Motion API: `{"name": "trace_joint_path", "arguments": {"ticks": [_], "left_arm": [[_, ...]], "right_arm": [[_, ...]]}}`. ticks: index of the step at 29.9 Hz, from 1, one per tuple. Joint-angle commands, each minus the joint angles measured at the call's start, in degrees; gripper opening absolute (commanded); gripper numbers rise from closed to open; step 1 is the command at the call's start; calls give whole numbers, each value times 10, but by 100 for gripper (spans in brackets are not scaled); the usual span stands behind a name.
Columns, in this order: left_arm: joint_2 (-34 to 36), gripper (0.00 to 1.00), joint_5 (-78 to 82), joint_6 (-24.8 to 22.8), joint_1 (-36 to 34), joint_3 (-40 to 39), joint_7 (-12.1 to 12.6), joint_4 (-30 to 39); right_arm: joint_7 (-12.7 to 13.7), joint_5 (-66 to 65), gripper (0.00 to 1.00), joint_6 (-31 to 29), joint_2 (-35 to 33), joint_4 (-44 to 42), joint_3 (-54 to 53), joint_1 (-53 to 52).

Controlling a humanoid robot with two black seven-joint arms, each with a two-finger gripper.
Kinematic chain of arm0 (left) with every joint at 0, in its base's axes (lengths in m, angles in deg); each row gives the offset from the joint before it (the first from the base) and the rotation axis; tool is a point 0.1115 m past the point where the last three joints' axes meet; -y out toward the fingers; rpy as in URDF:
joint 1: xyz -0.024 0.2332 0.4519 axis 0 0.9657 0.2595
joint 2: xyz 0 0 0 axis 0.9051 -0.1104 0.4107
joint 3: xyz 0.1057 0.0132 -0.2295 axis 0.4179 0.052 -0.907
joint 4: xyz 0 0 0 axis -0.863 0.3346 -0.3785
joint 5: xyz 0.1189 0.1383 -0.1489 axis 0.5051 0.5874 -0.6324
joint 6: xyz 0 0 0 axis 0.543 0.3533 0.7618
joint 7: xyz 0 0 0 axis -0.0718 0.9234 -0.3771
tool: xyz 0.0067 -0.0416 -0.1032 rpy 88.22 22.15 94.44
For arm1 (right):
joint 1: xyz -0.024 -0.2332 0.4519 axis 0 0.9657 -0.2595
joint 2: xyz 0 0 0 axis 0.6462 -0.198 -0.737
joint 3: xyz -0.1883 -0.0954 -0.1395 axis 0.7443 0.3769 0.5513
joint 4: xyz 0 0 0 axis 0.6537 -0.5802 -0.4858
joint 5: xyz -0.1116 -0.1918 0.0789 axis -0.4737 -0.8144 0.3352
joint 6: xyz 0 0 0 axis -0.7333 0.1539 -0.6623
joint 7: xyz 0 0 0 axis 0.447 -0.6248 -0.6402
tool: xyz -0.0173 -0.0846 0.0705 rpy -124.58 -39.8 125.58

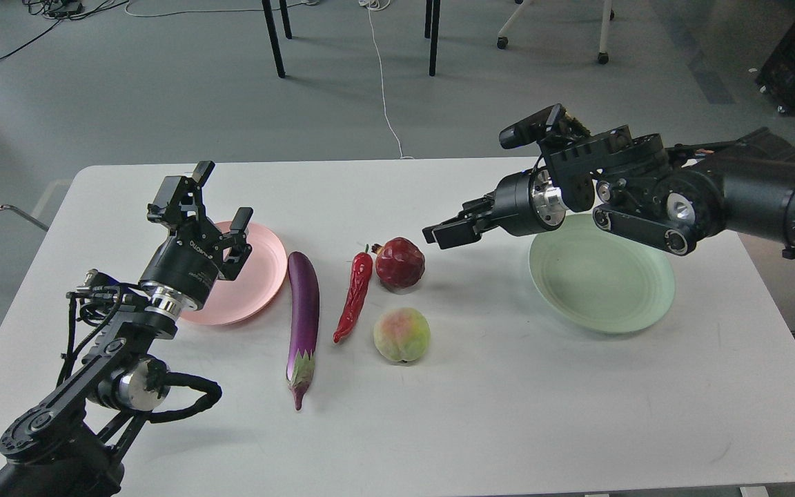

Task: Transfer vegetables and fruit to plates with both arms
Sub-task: 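Move the right gripper from the green plate toward the red apple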

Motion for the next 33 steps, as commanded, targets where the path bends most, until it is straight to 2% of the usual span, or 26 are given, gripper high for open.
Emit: {"name": "trace_joint_path", "arguments": {"ticks": [1,4,11,19,33], "left_arm": [[1,99,0,0,1,-1,0,5],[1,99,0,0,1,-1,-1,7],[-3,99,0,0,2,-1,-1,8],[-2,99,0,-1,6,-1,-1,9],[-2,99,0,-2,20,0,-1,20]], "right_arm": [[0,-7,97,34,69,-47,66,2],[0,-5,97,41,93,-68,78,7],[0,-5,97,44,93,-86,78,32],[0,-3,97,89,93,-125,76,70],[0,8,97,118,93,-107,14,112]]}}
